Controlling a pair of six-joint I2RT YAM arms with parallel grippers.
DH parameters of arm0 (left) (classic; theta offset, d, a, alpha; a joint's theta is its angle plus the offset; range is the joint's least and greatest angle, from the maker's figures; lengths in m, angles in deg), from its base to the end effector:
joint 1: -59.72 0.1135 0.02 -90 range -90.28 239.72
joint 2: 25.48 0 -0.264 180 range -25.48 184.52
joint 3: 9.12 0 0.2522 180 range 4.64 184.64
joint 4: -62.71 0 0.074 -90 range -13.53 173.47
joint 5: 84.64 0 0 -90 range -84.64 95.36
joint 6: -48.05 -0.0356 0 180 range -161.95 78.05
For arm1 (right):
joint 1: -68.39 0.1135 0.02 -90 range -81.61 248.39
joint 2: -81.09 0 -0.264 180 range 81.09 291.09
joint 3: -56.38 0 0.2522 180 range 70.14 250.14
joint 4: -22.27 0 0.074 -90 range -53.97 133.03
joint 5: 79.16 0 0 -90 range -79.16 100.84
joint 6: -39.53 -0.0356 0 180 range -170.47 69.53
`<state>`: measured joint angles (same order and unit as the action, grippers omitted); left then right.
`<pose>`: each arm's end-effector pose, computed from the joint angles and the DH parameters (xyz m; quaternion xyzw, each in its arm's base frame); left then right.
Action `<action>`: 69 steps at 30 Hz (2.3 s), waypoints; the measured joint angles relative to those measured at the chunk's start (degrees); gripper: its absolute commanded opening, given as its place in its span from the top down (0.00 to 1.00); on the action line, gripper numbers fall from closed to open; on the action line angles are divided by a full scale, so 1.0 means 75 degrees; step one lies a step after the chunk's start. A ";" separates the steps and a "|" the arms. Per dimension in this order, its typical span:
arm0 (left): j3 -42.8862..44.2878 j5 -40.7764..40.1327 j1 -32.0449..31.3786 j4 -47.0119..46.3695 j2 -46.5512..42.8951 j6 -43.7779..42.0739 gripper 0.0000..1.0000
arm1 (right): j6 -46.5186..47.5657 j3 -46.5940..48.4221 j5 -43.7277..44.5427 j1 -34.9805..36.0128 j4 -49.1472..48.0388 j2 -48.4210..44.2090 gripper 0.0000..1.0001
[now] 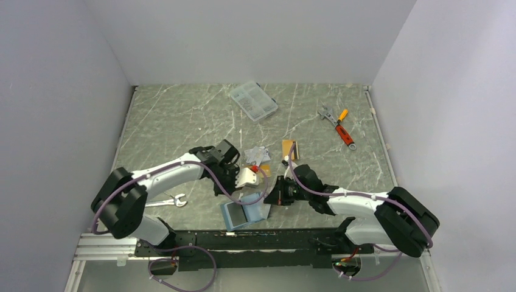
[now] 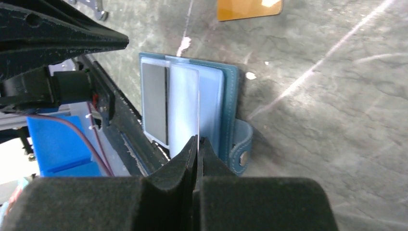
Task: Put the credit cards into the card holder
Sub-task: Insert the credit card into the card holder.
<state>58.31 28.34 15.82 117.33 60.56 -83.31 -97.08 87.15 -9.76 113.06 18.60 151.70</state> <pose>0.1861 -0.1983 0.1942 0.6780 0.6936 -0.2002 0.1385 0.1424 0.1584 0.1376 -0.0661 0.8786 0.4299 0.1974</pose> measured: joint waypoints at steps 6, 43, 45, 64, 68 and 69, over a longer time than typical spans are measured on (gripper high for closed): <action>-0.0976 -0.0119 0.0286 0.0128 -0.0947 -0.0181 0.99 | -0.0204 -0.0012 -0.0560 0.0000 -0.0726 0.0487 1.00; -0.1597 -0.0332 -0.0460 -0.0746 -0.0539 0.0029 1.00 | -0.0766 0.0501 -0.2229 0.0195 -0.2346 0.2294 1.00; -0.1597 -0.0326 -0.0460 -0.0766 -0.0539 0.0026 1.00 | -0.0766 0.0522 -0.2264 0.0210 -0.2366 0.2401 1.00; -0.0868 -0.0017 -0.0501 -0.0102 -0.0842 -0.0297 1.00 | -0.0842 0.0670 -0.2299 0.0198 -0.2404 0.2873 1.00; -0.0868 0.0268 -0.0615 -0.0178 -0.0764 -0.0143 1.00 | -0.0874 0.0670 -0.2302 0.0189 -0.2457 0.2879 1.00; -0.0868 0.0312 -0.0659 -0.0227 -0.0705 -0.0117 1.00 | -0.0880 0.0670 -0.2305 0.0184 -0.2486 0.2894 1.00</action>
<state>51.80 30.68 10.88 115.63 55.27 -84.19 -103.68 92.18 -27.05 114.43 -0.05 173.41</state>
